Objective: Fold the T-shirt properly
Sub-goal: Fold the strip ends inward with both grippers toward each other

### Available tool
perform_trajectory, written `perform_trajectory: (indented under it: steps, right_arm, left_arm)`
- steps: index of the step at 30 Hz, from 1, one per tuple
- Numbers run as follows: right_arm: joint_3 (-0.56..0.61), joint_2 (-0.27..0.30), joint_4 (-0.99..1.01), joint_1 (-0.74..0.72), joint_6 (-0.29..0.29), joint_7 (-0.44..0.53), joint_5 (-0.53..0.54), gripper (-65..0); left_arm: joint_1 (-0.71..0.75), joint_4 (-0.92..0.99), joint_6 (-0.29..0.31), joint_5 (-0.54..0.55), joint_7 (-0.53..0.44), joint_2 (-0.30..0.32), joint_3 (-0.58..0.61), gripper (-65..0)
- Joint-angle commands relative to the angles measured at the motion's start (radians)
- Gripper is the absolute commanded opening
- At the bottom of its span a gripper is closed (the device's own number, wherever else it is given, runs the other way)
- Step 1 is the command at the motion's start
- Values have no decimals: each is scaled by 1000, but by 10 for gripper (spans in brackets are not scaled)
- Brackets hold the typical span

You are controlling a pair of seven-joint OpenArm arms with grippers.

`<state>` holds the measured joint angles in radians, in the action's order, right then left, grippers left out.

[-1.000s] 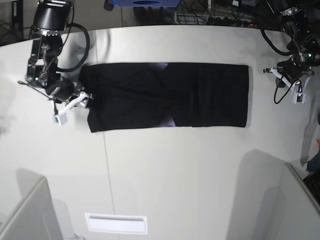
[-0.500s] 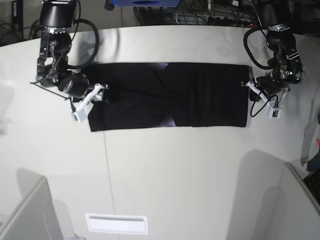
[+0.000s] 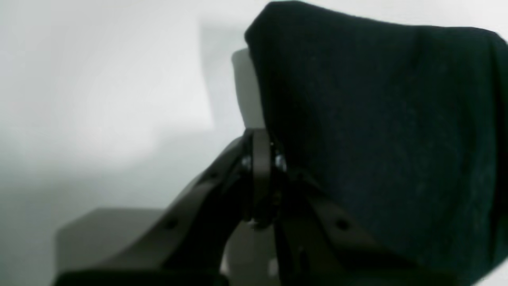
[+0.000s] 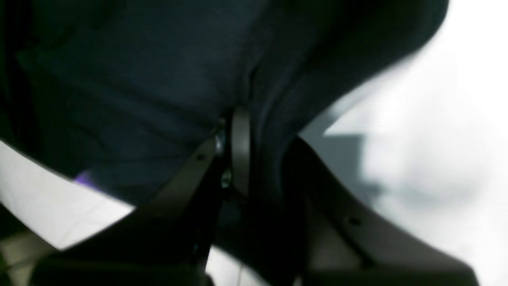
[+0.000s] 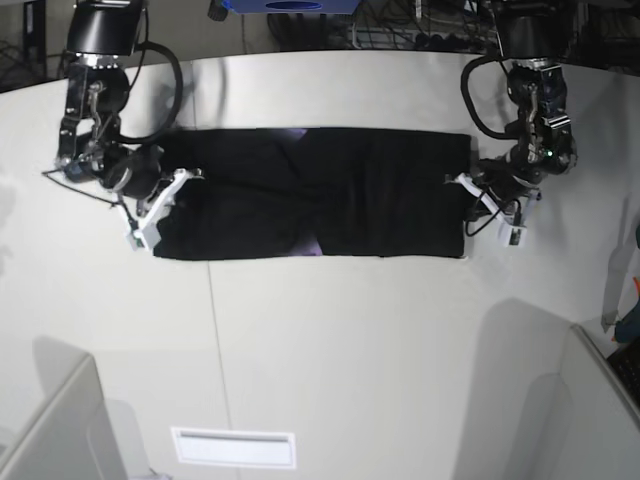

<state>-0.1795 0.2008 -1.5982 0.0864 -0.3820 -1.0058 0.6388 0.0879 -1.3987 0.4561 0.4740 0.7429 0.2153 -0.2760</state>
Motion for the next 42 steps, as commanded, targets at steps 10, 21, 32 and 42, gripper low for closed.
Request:
perform_trajectory:
  steps: [10,21,32,42]
  right_arm:
    - [306,-62,-298,9,262,-17,36,-650]
    - [481,-222,-298,-15,418,-9,31,-650]
    - [627,-277,-162,-67,498,84,34,-650]
    - [641,-297,-107,-106,501,109,34,-650]
  left_arm:
    - [-3,-47,-27,-44,93,-37,126,-650]
    - [71,-132,-27,-44,94,17,120,-650]
    - [115,-159,-27,-44,94,45,119,-650]
    - [118,-159,-27,-44,94,45,119,-650]
